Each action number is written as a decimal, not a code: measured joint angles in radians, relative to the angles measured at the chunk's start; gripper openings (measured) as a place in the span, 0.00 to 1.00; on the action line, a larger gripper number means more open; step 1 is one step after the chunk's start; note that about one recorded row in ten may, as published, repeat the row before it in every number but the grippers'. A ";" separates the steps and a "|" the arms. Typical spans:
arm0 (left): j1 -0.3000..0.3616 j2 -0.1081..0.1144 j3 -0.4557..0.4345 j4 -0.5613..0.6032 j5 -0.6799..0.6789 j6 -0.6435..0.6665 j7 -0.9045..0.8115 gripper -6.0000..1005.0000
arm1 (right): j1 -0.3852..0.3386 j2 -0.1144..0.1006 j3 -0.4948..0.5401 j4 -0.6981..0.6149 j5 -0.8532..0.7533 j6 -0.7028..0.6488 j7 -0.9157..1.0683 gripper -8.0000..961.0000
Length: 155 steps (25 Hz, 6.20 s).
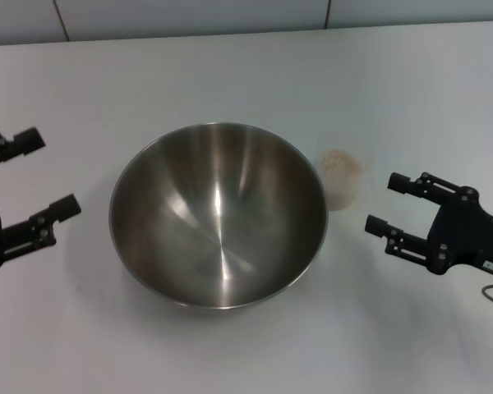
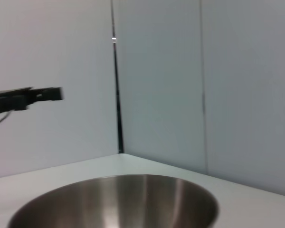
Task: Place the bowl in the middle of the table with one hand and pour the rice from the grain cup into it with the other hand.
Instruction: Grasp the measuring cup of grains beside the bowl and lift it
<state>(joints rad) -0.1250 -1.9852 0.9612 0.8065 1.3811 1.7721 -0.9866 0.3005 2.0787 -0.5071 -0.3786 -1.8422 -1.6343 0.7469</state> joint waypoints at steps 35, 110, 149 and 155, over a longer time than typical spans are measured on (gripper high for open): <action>-0.038 -0.010 -0.030 -0.096 0.248 0.022 -0.075 0.81 | 0.021 0.005 0.151 0.069 0.000 0.257 0.000 0.75; -0.080 -0.016 -0.078 -0.102 0.254 0.009 -0.038 0.80 | 0.176 0.008 0.169 0.163 0.051 0.488 -0.001 0.75; -0.076 -0.018 -0.146 -0.097 0.254 0.012 -0.066 0.80 | 0.174 0.006 0.161 0.263 0.172 0.466 -0.253 0.18; -0.075 -0.018 -0.147 -0.097 0.254 0.010 -0.066 0.80 | 0.176 0.006 0.157 0.269 0.172 0.465 -0.277 0.15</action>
<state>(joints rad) -0.1995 -2.0029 0.8142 0.7097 1.6352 1.7823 -1.0523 0.4763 2.0851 -0.3498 -0.1091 -1.6702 -1.1690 0.4695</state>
